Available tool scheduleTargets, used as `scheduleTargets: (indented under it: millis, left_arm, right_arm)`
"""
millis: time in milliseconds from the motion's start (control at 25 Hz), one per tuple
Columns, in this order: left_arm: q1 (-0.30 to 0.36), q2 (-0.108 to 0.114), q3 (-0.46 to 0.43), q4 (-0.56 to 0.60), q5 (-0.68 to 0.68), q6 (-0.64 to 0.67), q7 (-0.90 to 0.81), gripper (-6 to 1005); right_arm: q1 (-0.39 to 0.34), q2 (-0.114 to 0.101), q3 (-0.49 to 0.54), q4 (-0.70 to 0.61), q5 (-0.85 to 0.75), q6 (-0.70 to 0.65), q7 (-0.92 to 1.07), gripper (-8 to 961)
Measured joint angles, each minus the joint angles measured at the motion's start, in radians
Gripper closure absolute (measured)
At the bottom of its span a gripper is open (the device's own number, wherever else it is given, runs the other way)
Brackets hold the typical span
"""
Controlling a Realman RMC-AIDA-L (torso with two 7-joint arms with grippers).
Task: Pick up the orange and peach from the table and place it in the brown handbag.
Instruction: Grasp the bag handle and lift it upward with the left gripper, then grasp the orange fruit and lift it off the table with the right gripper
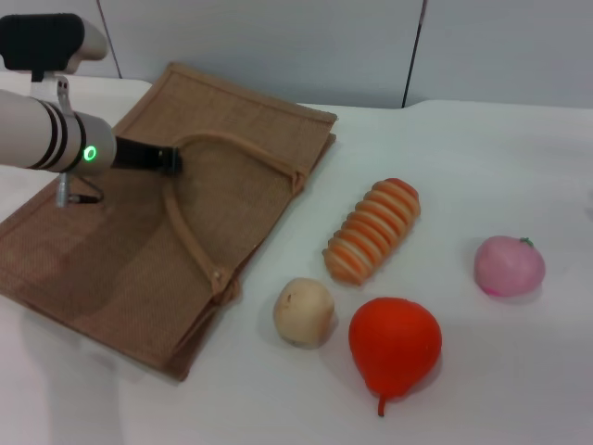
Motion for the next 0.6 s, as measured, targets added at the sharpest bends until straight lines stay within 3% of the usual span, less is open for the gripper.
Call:
scheduleTargets:
  millis: [320,360,400,600]
  left_arm:
    - [0.100,0.007,-0.006,0.007,-0.521,-0.160,0.369,882]
    - [0.100,0.007,-0.006,0.007,-0.521,-0.160,0.369,881]
    - [0.136,0.010,-0.006,0.008,-0.678,-0.251,0.477,881]
    - [0.186,0.014,-0.007,0.003,-0.862,-0.363,0.607,879]
  right_arm:
    - [0.006,-0.001,-0.045,0.000,-0.038,-0.001,0.000,119]
    - [0.009,-0.002,-0.056,-0.001,-0.053,0.000,0.001,119]
    - [0.013,-0.002,-0.067,-0.003,-0.072,0.000,0.003,119]
    - [0.043,-0.008,-0.111,-0.039,-0.201,0.007,0.118,119]
